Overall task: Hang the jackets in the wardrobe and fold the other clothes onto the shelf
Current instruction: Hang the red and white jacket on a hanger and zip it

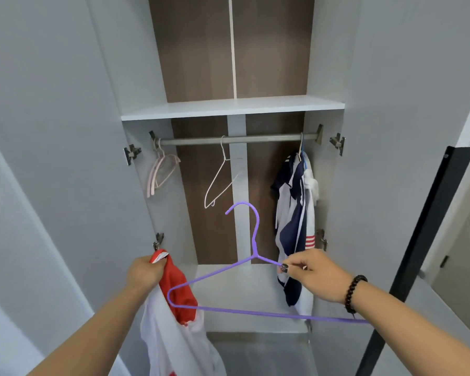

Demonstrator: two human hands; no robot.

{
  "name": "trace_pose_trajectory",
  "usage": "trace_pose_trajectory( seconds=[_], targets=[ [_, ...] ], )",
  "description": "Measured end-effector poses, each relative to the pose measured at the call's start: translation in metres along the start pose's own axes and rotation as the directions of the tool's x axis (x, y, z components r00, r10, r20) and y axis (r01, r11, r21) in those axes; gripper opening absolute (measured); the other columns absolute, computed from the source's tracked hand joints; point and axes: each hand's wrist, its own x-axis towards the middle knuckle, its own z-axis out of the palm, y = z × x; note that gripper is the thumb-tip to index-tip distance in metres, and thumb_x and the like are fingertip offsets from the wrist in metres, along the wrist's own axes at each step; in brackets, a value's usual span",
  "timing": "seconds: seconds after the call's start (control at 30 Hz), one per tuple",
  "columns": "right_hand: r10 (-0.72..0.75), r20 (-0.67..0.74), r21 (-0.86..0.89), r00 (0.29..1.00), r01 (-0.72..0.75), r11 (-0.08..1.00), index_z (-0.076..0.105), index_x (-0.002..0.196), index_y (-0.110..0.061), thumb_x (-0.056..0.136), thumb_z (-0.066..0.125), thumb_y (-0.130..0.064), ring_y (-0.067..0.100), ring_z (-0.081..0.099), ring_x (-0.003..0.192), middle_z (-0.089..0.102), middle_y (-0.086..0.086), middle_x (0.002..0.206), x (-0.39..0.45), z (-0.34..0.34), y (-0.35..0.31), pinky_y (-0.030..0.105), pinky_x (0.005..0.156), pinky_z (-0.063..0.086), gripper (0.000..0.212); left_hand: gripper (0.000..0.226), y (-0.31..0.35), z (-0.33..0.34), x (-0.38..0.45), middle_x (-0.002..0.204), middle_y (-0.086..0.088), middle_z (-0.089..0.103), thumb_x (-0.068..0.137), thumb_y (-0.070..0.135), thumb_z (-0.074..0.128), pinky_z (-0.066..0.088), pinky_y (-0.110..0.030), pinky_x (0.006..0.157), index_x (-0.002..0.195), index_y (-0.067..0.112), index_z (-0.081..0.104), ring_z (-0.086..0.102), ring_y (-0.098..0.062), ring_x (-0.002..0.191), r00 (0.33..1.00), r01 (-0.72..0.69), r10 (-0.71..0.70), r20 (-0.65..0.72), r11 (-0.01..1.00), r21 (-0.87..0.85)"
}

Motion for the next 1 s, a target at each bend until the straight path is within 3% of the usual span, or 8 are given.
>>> trace_pose_trajectory(
  seconds=[0.07,0.2,0.3,0.4,0.57,0.7,0.87,1.0],
  targets=[
    [-0.021,0.011,-0.022,1.000,0.021,1.000,0.061,0.057,-0.038,0.095,0.051,-0.015,0.007,0.035,0.051,0.045,-0.010,0.050,0.003,0.012,-0.008,0.019,0.054,0.034,0.046,0.027,-0.002,-0.008,-0.008,0.087,-0.018,0.070,0.093,0.027,0.061,0.040,-0.030,0.069,0.075,0.009,0.069,0.061,-0.032,0.081,0.998,-0.057,0.054,0.026,0.993,0.100],
    [-0.030,0.016,-0.100,0.999,0.032,0.995,0.071,0.084,-0.010,0.097,0.049,-0.021,0.011,0.042,0.057,0.060,0.012,0.069,0.014,0.034,-0.020,0.026,0.058,0.040,0.028,0.025,0.009,-0.023,-0.023,0.087,-0.016,0.072,0.091,0.027,0.063,0.037,-0.027,0.063,0.069,0.015,0.066,0.063,-0.031,0.081,0.981,-0.194,0.185,0.058,0.945,0.263],
    [-0.020,-0.002,-0.130,1.000,0.020,0.991,0.069,0.084,-0.009,0.097,0.047,-0.020,0.011,0.045,0.057,0.060,0.008,0.068,0.019,0.046,-0.024,0.025,0.057,0.042,0.028,0.028,0.026,-0.030,-0.036,0.078,-0.012,0.069,0.090,0.027,0.065,0.032,-0.023,0.054,0.063,0.019,0.060,0.054,-0.020,0.065,0.953,-0.300,0.301,0.047,0.904,0.305],
    [0.013,-0.044,-0.110,0.999,-0.018,0.994,0.069,0.085,-0.008,0.097,0.046,-0.018,0.011,0.044,0.054,0.055,0.002,0.062,0.021,0.058,-0.020,0.027,0.056,0.042,0.028,0.024,0.043,-0.029,-0.053,0.066,-0.005,0.064,0.087,0.027,0.067,0.034,-0.020,0.054,0.065,0.017,0.066,0.057,-0.019,0.062,0.914,-0.400,0.404,0.043,0.876,0.268],
    [0.007,-0.115,0.009,0.993,-0.006,1.000,0.070,0.083,-0.014,0.096,0.049,-0.018,0.008,0.039,0.045,0.047,-0.008,0.049,0.019,0.074,-0.014,0.022,0.048,0.037,0.026,0.018,0.068,-0.024,-0.086,0.062,0.009,0.062,0.086,0.031,0.068,0.041,-0.012,0.050,0.076,0.017,0.073,0.057,-0.002,0.057,0.839,-0.543,0.539,0.079,0.815,0.201],
    [-0.056,-0.209,0.104,0.976,0.079,0.991,0.072,0.089,-0.024,0.095,0.054,-0.019,0.006,0.048,0.052,0.058,-0.007,0.057,0.011,0.071,-0.012,0.021,0.051,0.041,0.019,0.021,0.076,-0.029,-0.099,0.076,0.005,0.067,0.089,0.038,0.062,0.049,-0.029,0.065,0.086,0.021,0.073,0.061,-0.012,0.072,0.755,-0.651,0.634,0.166,0.694,0.307],
    [-0.109,-0.298,0.182,0.948,0.169,0.969,0.075,0.095,-0.018,0.093,0.058,-0.014,0.012,0.056,0.072,0.068,0.000,0.076,0.002,0.063,-0.014,0.020,0.063,0.048,0.017,0.031,0.075,-0.026,-0.095,0.105,0.004,0.052,0.091,0.044,0.059,0.034,-0.026,0.086,0.111,0.023,0.070,0.042,-0.012,0.102,0.622,-0.749,0.759,0.192,0.506,0.428],
    [-0.083,-0.334,0.227,0.939,0.166,0.960,0.075,0.097,-0.015,0.092,0.059,-0.011,0.001,0.055,0.066,0.065,-0.010,0.072,-0.003,0.060,-0.006,0.013,0.060,0.045,0.017,0.029,0.077,-0.019,-0.087,0.114,0.007,0.059,0.095,0.045,0.051,0.042,-0.029,0.092,0.118,0.028,0.057,0.055,-0.013,0.104,0.627,-0.777,0.677,0.385,0.516,0.359]
  ],
)
